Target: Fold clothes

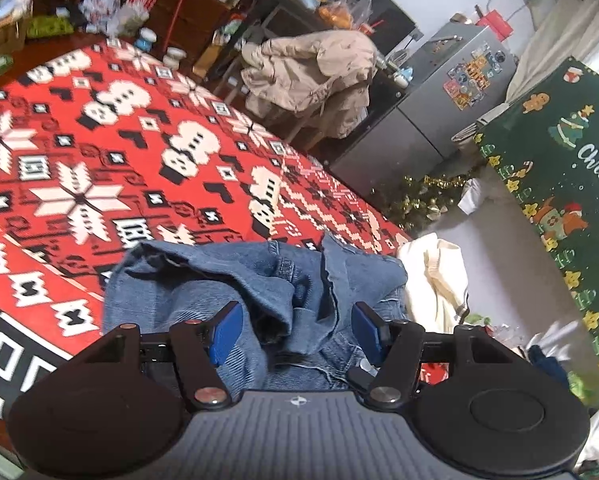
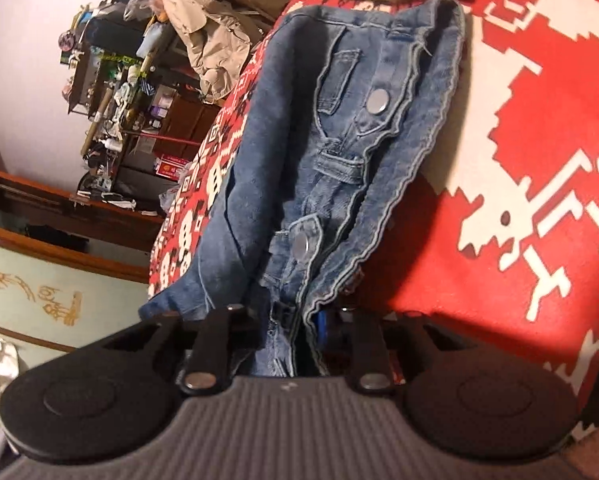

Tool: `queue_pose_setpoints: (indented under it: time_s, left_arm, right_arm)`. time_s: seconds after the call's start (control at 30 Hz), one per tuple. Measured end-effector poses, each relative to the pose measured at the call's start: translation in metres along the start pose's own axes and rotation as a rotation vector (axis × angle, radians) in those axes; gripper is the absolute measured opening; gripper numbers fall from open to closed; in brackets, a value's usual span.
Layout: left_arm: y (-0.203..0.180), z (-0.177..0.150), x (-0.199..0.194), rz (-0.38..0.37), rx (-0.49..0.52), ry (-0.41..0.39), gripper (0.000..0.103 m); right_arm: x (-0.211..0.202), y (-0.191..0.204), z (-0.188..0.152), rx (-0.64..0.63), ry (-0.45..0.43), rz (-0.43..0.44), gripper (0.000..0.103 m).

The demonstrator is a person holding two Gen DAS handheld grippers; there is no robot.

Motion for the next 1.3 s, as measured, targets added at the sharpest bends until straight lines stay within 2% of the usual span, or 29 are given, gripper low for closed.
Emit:
queue_pose_setpoints:
  time_s: [0.07,0.13,0.2,0.33,0.43,0.47,0.5,0.53,0.57,0.6,0.67,0.73,0.8,0.9,1.1,1.17,1.3]
  left_arm:
    - [0.0,0.004,0.008,-0.013,-0.016,0.027,0.06]
    - [-0.006,0.007,0.019,-0.026,-0.005,0.054,0.062]
    - [-0.013,0.01,0.032,-0.015,0.015,0.083,0.065]
    - [-0.028,0.011,0.057,0.092,0.107,0.142,0.067]
    - [-0.035,0.01,0.067,0.146,0.153,0.153,0.067]
    - [-0.036,0.01,0.071,0.163,0.167,0.16,0.064]
    - [-0.037,0.008,0.074,0.196,0.189,0.17,0.051]
    - [-0.037,0.007,0.077,0.229,0.216,0.178,0.043]
    - [-0.036,0.005,0.08,0.265,0.244,0.188,0.025]
    - [-0.034,0.003,0.081,0.276,0.249,0.189,0.014]
    - [-0.03,0.0,0.082,0.299,0.259,0.192,0.011]
    - [-0.026,0.007,0.075,0.274,0.209,0.164,0.01]
    - [-0.024,0.023,0.056,0.242,0.148,0.086,0.01]
    - [-0.026,0.056,0.024,0.227,0.119,-0.024,0.01]
    - [-0.033,0.109,-0.026,0.203,0.099,-0.151,0.009]
    - [-0.032,0.12,-0.046,0.188,0.077,-0.192,0.009]
    - [-0.024,0.129,-0.079,0.161,0.012,-0.243,0.01]
  right_arm:
    - [0.006,0.004,0.0,-0.007,0.001,0.003,0.024]
    - [0.01,0.006,0.004,0.01,0.01,0.02,0.029]
    - [0.013,0.005,0.009,0.033,0.017,0.036,0.029]
    - [0.018,0.006,0.014,0.028,0.021,0.041,0.029]
    - [0.023,0.01,0.017,0.007,0.014,0.029,0.029]
    - [0.023,0.009,0.019,0.0,0.012,0.024,0.029]
    - [0.025,0.011,0.019,-0.014,0.009,0.016,0.029]
    - [0.017,0.004,0.019,-0.031,0.002,0.005,0.025]
    - [0.016,0.005,0.016,-0.059,-0.01,-0.015,0.023]
    - [0.015,0.005,0.014,-0.088,-0.022,-0.034,0.02]
    - [0.016,0.012,0.012,-0.131,-0.036,-0.053,0.016]
    - [0.007,0.015,0.007,-0.154,-0.048,-0.057,0.012]
    - [-0.001,0.021,0.004,-0.167,-0.06,-0.052,0.012]
    - [-0.024,0.038,0.003,-0.223,-0.102,-0.04,0.011]
    - [-0.077,0.124,0.019,-0.409,-0.247,0.034,0.011]
    - [-0.098,0.155,0.029,-0.461,-0.285,0.07,0.011]
    - [-0.145,0.189,0.033,-0.586,-0.329,0.101,0.011]
Point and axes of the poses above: each gripper's, at about its wrist camera, not at the fingertips, and x roughly the way its jaws point, y to its left, z to its top, the point moved 6 cm from there along x, roughly the way its jaws point, and after that the axes turned 11 degrees about x, right-handed, at the moved point
